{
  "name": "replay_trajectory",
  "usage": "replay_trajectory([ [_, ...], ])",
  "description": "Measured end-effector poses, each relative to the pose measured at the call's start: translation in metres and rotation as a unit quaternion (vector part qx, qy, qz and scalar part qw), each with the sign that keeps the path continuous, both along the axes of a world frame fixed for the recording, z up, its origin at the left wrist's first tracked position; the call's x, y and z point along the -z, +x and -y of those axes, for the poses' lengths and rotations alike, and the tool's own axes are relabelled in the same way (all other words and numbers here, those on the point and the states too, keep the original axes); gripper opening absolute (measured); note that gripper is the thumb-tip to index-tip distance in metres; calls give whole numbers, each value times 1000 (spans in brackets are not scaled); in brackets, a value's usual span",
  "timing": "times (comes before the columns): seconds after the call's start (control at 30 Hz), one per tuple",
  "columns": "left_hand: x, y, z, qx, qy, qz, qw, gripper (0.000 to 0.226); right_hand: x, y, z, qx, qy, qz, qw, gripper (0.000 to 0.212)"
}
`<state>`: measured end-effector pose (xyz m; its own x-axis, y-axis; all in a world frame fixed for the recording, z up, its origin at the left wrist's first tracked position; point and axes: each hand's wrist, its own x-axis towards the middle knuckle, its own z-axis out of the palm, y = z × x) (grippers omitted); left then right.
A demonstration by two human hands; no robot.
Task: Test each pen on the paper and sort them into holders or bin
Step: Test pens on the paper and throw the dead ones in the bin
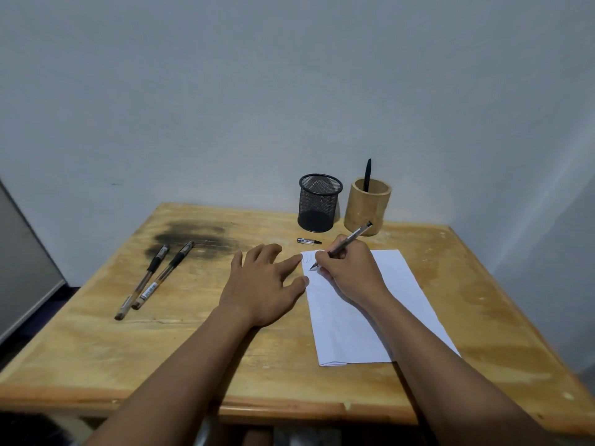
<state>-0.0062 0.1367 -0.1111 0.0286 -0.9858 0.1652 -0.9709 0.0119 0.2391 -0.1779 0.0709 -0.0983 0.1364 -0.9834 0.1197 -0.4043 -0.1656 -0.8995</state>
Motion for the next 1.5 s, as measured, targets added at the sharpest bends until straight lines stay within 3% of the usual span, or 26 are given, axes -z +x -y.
replay_trajectory([
  [0.67, 0, -2, 2, -1, 11, 19, 1000, 58, -15, -5, -6, 31, -1, -36, 999, 15],
  [0.9, -7, -5, -1, 1, 20, -8, 1000, 53, -17, -17, 1, 77, -4, 52, 996, 17],
  [1.13, -18, 1, 36, -40, -81, -139, 986, 42, -36, -17, 6, 68, 15, 171, 983, 20],
  [1.4, -22, 2, 82, -17, -50, -71, 996, 21, -38, -18, 24, 57, 46, 234, 970, 8],
  [1.5, -19, 5, 81, -21, -71, -100, 992, 13, -34, -18, 29, 57, 60, 264, 961, 8],
])
